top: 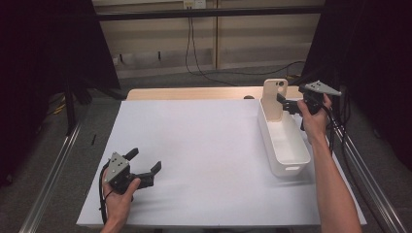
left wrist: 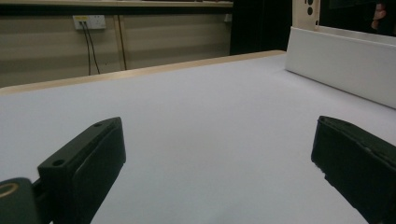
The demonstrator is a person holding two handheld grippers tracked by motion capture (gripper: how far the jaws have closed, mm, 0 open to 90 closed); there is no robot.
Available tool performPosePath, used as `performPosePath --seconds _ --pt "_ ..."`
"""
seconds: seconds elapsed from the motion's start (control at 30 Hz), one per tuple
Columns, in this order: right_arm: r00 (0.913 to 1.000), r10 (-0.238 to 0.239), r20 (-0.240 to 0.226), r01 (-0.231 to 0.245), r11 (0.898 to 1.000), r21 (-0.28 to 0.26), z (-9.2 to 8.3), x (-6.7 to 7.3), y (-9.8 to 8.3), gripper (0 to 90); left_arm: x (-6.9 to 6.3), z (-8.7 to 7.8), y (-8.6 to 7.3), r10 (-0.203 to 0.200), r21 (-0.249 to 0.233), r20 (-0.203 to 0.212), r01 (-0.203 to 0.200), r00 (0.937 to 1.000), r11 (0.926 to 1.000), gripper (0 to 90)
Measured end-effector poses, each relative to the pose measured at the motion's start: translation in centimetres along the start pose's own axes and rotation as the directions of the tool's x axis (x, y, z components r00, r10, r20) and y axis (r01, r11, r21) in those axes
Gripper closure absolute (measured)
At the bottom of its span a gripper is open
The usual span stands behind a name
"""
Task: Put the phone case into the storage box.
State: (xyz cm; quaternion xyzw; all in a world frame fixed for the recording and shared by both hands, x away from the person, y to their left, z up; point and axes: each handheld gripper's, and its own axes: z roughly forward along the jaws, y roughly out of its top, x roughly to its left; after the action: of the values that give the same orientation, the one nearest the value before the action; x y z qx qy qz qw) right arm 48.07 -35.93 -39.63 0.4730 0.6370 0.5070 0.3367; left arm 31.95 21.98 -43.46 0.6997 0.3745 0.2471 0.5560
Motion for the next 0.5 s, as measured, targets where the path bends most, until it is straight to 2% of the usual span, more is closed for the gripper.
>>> performPosePath --seconds 0.23,0.5 --pt "1.0 -0.009 -0.003 0.009 1.0 -0.004 -1.0 0.4 0.0 0.7 0.0 -0.1 -0.1 -0.014 -0.006 -0.016 0.014 0.9998 0.9999 2.8" --pt "0.9999 -0.006 -0.008 0.006 1.0 -0.011 -2.2 0.7 -0.1 0.4 0.0 -0.2 -0.1 -0.008 -0.004 -0.007 0.008 0.9999 1.0 2.7"
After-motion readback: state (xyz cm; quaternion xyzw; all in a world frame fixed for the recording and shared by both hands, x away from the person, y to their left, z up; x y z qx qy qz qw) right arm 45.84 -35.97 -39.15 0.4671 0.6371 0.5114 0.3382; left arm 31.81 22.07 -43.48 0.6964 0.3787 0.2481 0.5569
